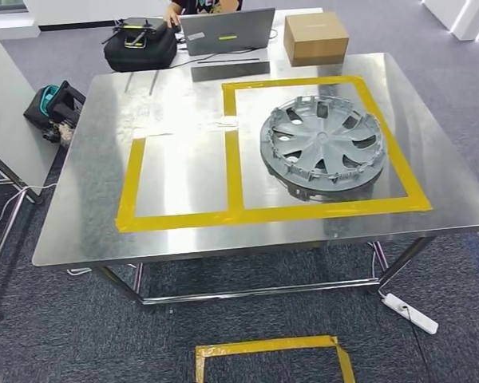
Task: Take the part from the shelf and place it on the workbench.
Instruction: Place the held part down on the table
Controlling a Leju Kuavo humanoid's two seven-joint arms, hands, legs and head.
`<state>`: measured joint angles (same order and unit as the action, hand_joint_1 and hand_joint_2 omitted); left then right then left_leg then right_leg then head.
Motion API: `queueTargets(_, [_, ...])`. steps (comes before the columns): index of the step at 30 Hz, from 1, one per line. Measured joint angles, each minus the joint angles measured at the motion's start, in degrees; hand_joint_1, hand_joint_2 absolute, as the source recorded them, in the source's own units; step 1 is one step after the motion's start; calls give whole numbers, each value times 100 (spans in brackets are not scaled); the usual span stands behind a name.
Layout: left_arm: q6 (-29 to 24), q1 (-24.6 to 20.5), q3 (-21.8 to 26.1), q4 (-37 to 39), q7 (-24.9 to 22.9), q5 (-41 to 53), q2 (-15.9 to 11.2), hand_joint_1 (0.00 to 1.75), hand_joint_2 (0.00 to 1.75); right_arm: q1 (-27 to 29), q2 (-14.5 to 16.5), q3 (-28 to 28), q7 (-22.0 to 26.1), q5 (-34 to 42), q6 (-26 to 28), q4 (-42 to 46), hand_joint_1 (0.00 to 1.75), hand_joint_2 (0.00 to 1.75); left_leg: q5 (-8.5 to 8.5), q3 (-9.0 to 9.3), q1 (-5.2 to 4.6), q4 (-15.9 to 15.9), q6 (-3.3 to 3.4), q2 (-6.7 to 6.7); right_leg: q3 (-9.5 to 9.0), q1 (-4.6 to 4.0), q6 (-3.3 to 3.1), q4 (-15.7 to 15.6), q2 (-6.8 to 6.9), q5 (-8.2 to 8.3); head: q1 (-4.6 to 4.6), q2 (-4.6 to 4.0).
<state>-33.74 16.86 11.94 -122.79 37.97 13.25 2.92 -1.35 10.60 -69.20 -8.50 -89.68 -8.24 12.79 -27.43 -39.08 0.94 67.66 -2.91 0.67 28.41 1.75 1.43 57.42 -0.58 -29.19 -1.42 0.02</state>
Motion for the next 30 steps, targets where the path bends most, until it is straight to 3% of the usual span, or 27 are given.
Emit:
queueTargets(1, [2,0,-1,0,0,0,-1,175,175,2,-1,0,-1,-1,0,0,0,0,298,104,31,-352,-31,-13,-41,26,42,-5,0,-47,-2,0])
queueTargets(2, [3,-1,-2,2,-1,0,0,175,175,3,-3,0,-1,-2,0,0,0,0,437,202,45,-666,-56,-36,-99,47,89,-4,-5,-92,-6,0])
queueTargets(3, [7,-6,-4,5,-4,0,0,175,175,0,-5,0,-1,-3,-2,0,0,0,449,282,42,-893,-54,-61,-125,54,138,-16,-4,-132,-16,1])
queueTargets(5, [19,1,-5,14,-14,1,1,175,175,-12,-8,0,-3,-11,-5,-1,0,0,287,368,7,-1064,17,-84,-218,52,226,-116,5,-186,-21,1])
queueTargets(7, [35,21,-4,16,-19,14,1,175,175,-25,-7,0,-8,-21,-10,-2,0,0,387,471,8,-1164,138,-67,-329,46,296,-205,31,-234,-10,0])
queueTargets(8, [33,24,-5,15,-11,57,2,175,175,-29,-7,1,-10,-25,-11,-2,0,0,429,514,17,-1194,192,-64,-311,41,310,-88,40,-317,0,-1])
queueTargets(10, [6,28,-12,14,20,211,2,175,175,-33,-8,2,-13,-28,-13,-2,0,0,462,577,16,-1228,279,-69,-9,28,309,551,45,-626,50,-1])
queueTargets(12, [-20,30,-39,16,48,381,3,175,175,-26,-10,2,-11,-30,-14,-2,0,0,430,603,-18,-1227,324,-68,487,-1,288,1330,43,-907,85,0])
queueTargets(13, [-22,31,-61,16,52,446,3,175,175,-20,-11,3,-12,-31,-18,-2,0,0,413,620,-33,-1227,336,-62,646,-14,277,1507,42,-899,88,0])
queueTargets(14, [-25,29,-92,17,55,503,3,175,175,-13,-13,4,-13,-31,-23,-2,0,0,397,640,-44,-1225,338,-51,698,-26,266,1457,42,-767,91,0])
queueTargets(17, [-44,-11,-225,19,35,657,-10,175,175,-16,-19,13,-16,-32,-35,-3,0,0,329,688,-57,-1179,278,-15,415,-35,248,477,43,-78,101,0])
queueTargets(19, [-56,-58,-315,20,4,737,-40,175,175,-28,-21,29,-12,-33,-41,-6,0,0,281,679,-75,-1117,216,-1,295,-33,207,139,32,115,103,0])
queueTargets(20, [-60,-78,-355,20,-10,767,-54,175,175,-31,-21,39,-10,-33,-46,-8,0,0,269,671,-88,-1098,223,3,299,-32,189,136,23,129,103,0])
queueTargets(21, [-62,-99,-390,21,-28,797,-72,175,175,-31,-22,48,-9,-33,-46,-8,0,0,271,664,-93,-1093,278,5,294,-28,174,132,14,142,98,0])
queueTargets(24, [-28,-217,-537,48,-185,966,-154,175,175,-27,-26,77,-10,-33,-58,-8,0,0,293,663,-110,-1109,549,2,303,-28,167,123,-2,156,95,0])
queueTargets(25, [20,-297,-617,80,-289,1059,-196,175,175,-28,-26,94,-9,-33,-67,-8,0,0,296,667,-113,-1119,591,2,304,-32,156,122,-3,153,95,0])
queueTargets(27, [143,-506,-823,207,-534,1260,-289,175,175,-37,-26,139,-8,-33,-78,-9,0,0,305,675,-112,-1144,583,2,302,-45,133,122,2,145,97,0])
queueTargets(28, [189,-619,-941,295,-635,1340,-339,175,175,-44,-27,163,-7,-33,-81,-9,0,0,311,679,-107,-1157,545,2,302,-53,123,122,3,144,97,0])
queueTargets(30, [261,-809,-1154,469,-767,1432,-412,175,175,-54,-32,198,-5,-33,-85,-9,0,0,322,684,-92,-1180,402,1,308,-68,107,123,1,141,98,0])
